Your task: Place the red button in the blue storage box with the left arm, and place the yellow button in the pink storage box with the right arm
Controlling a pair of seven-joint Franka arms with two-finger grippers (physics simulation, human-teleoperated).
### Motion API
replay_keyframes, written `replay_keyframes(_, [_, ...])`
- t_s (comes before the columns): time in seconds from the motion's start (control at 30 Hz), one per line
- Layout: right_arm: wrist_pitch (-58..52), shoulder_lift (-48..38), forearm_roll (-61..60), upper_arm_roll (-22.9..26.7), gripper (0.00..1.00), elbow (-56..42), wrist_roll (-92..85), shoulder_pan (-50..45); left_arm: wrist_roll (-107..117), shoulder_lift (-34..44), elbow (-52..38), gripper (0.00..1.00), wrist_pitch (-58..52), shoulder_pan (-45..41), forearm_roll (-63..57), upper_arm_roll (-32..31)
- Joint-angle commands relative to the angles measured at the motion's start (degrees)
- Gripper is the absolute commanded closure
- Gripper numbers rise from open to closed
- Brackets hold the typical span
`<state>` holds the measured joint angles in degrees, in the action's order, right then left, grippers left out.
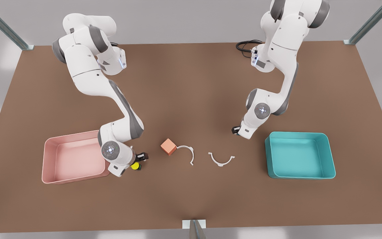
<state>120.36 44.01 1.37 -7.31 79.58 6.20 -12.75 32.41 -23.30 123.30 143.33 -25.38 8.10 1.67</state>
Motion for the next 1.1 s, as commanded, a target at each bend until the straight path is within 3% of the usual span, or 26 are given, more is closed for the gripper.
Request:
replay_keyframes(0.0, [4.1, 0.8, -0.1, 0.0, 0.00, 0.1, 0.9, 0.1, 5.2, -0.2, -0.1, 0.22, 0.1, 0.0, -0.1, 0.0])
replay_keyframes(0.33, [6.8, 2.1, 2.4, 0.4, 0.00, 0.5, 1.1, 0.0, 5.2, -0.8, -0.2, 0.44, 0.1, 0.0, -0.1, 0.0])
replay_keyframes(0.5, [8.8, 2.3, 2.4, 0.4, 0.00, 3.2, 1.4, 0.1, 4.7, 2.3, -1.8, 0.46, -3.7, 0.6, -0.2, 0.2])
replay_keyframes(0.63, [11.7, 4.1, 2.4, 0.5, 0.00, 3.7, 1.1, 0.5, -11.8, 7.1, -14.7, 0.46, -28.7, 12.8, -1.0, 0.4])
replay_keyframes(0.77, [15.0, 5.6, 2.8, 0.5, 0.00, 3.7, 1.6, 0.4, -34.2, 5.8, -18.8, 0.46, -30.7, 26.3, -5.5, 0.8])
replay_keyframes(0.83, [16.6, 5.8, 2.8, 0.5, 0.34, 3.7, 1.6, 0.0, -43.7, 2.1, -23.7, 0.46, -30.7, 31.1, -5.5, 0.8])
replay_keyframes(0.97, [16.3, 5.6, 2.8, 0.5, 0.41, 3.7, 1.5, 0.3, -45.1, -5.1, -28.3, 0.46, -30.7, 31.3, -5.6, 0.7])
replay_keyframes(1.07, [16.1, 5.3, 2.8, 0.5, 0.52, 3.7, 1.1, 0.4, -45.0, -8.7, -29.3, 0.46, -30.7, 30.9, -5.6, 0.6])
